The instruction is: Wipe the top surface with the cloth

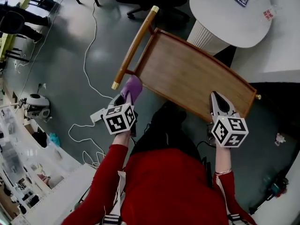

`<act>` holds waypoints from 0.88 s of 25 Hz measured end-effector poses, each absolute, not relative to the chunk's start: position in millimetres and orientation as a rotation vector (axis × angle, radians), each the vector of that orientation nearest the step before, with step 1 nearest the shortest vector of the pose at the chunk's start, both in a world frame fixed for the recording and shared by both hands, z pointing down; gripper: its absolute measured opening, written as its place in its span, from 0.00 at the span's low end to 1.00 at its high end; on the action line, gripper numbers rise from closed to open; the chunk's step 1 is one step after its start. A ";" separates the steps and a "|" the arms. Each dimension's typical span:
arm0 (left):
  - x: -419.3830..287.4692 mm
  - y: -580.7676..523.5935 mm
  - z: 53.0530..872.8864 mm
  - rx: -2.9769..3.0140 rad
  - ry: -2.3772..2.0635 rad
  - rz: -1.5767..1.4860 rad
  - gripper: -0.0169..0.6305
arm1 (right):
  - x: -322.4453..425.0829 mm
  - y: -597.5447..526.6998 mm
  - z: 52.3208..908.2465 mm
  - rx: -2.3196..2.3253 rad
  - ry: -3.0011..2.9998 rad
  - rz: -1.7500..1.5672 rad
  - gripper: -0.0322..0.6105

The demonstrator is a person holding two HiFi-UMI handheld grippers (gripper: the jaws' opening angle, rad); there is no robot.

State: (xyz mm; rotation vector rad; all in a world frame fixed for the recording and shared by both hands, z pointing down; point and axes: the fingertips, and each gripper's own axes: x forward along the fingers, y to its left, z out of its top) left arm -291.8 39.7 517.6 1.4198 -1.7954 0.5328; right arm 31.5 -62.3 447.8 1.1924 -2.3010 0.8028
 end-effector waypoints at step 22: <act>-271.1 -126.1 542.8 1.166 -1.879 -0.005 0.10 | 89.2 -104.9 443.6 1.311 -2.206 0.820 0.06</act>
